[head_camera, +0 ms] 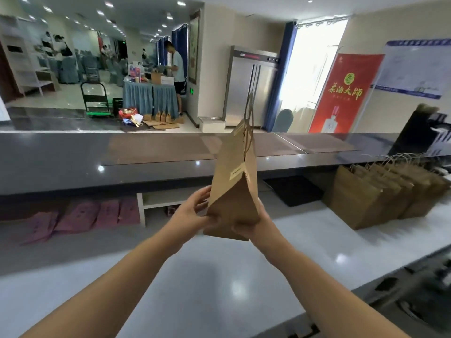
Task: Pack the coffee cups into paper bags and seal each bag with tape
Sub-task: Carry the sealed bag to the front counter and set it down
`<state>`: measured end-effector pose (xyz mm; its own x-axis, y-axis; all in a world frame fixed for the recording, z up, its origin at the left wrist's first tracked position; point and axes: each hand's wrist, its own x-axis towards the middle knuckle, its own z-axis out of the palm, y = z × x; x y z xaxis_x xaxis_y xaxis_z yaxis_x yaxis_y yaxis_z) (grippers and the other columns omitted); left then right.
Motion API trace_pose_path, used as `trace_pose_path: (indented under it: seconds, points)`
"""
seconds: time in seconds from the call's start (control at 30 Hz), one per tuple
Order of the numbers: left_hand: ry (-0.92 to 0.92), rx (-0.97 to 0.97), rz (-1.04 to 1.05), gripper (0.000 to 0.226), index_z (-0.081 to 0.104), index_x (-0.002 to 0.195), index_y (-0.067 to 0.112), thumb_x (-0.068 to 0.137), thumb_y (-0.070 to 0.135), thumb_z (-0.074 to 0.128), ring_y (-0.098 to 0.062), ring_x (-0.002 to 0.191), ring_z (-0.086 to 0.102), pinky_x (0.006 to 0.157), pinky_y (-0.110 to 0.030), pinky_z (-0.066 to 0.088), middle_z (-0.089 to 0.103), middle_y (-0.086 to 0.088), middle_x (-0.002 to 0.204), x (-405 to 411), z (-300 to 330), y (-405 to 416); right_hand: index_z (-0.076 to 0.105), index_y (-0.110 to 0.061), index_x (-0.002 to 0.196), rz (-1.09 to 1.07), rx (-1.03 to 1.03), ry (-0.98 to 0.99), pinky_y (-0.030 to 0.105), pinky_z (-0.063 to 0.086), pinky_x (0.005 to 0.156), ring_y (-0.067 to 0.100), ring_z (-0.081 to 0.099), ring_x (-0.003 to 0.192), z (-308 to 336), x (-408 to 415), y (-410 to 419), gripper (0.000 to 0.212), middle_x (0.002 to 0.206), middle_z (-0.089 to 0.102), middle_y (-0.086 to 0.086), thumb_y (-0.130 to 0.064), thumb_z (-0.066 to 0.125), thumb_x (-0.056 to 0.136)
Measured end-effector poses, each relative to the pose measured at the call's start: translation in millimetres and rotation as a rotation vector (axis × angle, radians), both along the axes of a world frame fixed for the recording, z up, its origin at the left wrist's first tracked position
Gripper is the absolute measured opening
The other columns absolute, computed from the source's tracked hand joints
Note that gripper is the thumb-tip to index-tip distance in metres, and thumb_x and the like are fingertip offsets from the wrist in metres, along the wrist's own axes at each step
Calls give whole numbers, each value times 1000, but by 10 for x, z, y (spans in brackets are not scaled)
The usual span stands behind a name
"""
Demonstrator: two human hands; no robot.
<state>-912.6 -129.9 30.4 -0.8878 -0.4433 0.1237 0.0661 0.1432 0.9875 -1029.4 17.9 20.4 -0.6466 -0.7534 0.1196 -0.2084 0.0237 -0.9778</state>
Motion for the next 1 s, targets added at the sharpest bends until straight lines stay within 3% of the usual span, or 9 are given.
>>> trace_pose_path:
  seconds: [0.13, 0.33, 0.43, 0.57, 0.73, 0.83, 0.97, 1.0]
  points:
    - [21, 11, -49, 69, 37, 127, 42, 77, 11, 74, -6, 116, 50, 84, -21, 52, 51, 14, 125, -486, 42, -237, 36, -25, 141, -49, 27, 14, 14, 52, 66, 16, 52, 114, 93, -460, -165, 78, 128, 50, 1, 6, 71, 78]
    - [-3, -38, -34, 74, 37, 132, 40, 76, 13, 76, -7, 118, 49, 98, -36, 48, 52, 13, 127, -1099, 81, -442, 36, -25, 141, -107, 65, 22, 26, 53, 80, 21, 52, 116, 145, -1070, -360, 80, 126, 52, 3, 0, 75, 75]
    - [5, -31, -30, 75, 37, 134, 39, 76, 12, 76, -6, 115, 52, 88, -26, 52, 53, 14, 125, -1387, 93, -491, 37, -25, 140, -79, 82, 10, 30, 54, 85, 21, 53, 115, 157, -1407, -425, 78, 124, 54, 3, 2, 73, 76]
    - [-2, 11, -17, 72, 37, 132, 41, 78, 10, 74, -6, 111, 54, 80, -19, 53, 53, 17, 122, -1769, 104, -552, 39, -24, 137, -36, 113, 30, 19, 53, 69, 20, 55, 112, 190, -1881, -548, 76, 121, 56, 3, 2, 74, 75]
    - [-32, -32, 61, 76, 33, 141, 30, 80, 7, 71, 0, 105, 51, 69, -10, 49, 50, 12, 123, -2295, 178, -644, 44, -23, 134, 35, 121, 37, 29, 54, 73, 23, 59, 107, 255, -2497, -747, 83, 116, 62, 7, -12, 75, 58]
    - [-63, -58, 125, 78, 30, 142, 29, 80, 6, 72, -7, 114, 45, 80, -12, 44, 47, 13, 122, -2627, 227, -694, 46, -24, 131, 63, 173, 75, 28, 55, 74, 21, 58, 107, 325, -2904, -880, 74, 115, 61, 3, -5, 76, 66]
    - [-100, -49, 195, 83, 27, 144, 29, 79, 4, 72, -13, 123, 42, 99, -33, 41, 45, 7, 134, -3034, 244, -784, 47, -25, 123, 104, 224, 83, 15, 49, 59, 15, 57, 98, 409, -3397, -1074, 58, 109, 60, -2, 5, 66, 78]
    - [-109, -47, 207, 84, 27, 144, 30, 78, 4, 72, -15, 126, 41, 102, -37, 40, 43, 6, 138, -3109, 244, -812, 46, -25, 124, 118, 239, 85, 17, 50, 62, 14, 56, 99, 414, -3486, -1129, 57, 110, 59, -2, 5, 65, 79]
